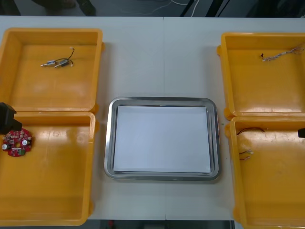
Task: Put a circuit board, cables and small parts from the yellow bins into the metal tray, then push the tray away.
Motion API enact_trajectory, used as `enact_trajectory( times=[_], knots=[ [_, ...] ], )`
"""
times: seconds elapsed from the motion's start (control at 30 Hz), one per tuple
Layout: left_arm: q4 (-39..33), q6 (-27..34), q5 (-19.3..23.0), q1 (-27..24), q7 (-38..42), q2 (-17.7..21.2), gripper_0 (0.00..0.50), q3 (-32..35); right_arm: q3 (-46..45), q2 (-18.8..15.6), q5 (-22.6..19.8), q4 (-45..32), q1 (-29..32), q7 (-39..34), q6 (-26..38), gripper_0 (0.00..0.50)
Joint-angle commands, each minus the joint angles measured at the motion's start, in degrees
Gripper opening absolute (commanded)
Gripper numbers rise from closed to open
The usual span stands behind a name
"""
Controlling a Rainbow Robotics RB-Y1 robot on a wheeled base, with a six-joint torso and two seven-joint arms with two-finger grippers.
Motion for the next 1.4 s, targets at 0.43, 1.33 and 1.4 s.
enact_trajectory(
  times=[0.43,1.33,1.4],
  knots=[
    [-1.61,0.38,0.08,1.18,-4.45,2.58,0.500,1.73,-1.07,-2.04,-0.41,-0.27,0.90,-2.15,0.16,0.500],
    [-1.61,0.38,0.08,1.18,-4.45,2.58,0.500,1.73,-1.07,-2.04,-0.41,-0.27,0.90,-2.15,0.16,0.500],
    [-1.61,0.38,0.08,1.18,-4.45,2.58,0.500,1.73,-1.07,-2.04,-0.41,-0.27,0.90,-2.15,0.16,0.500]
  ],
)
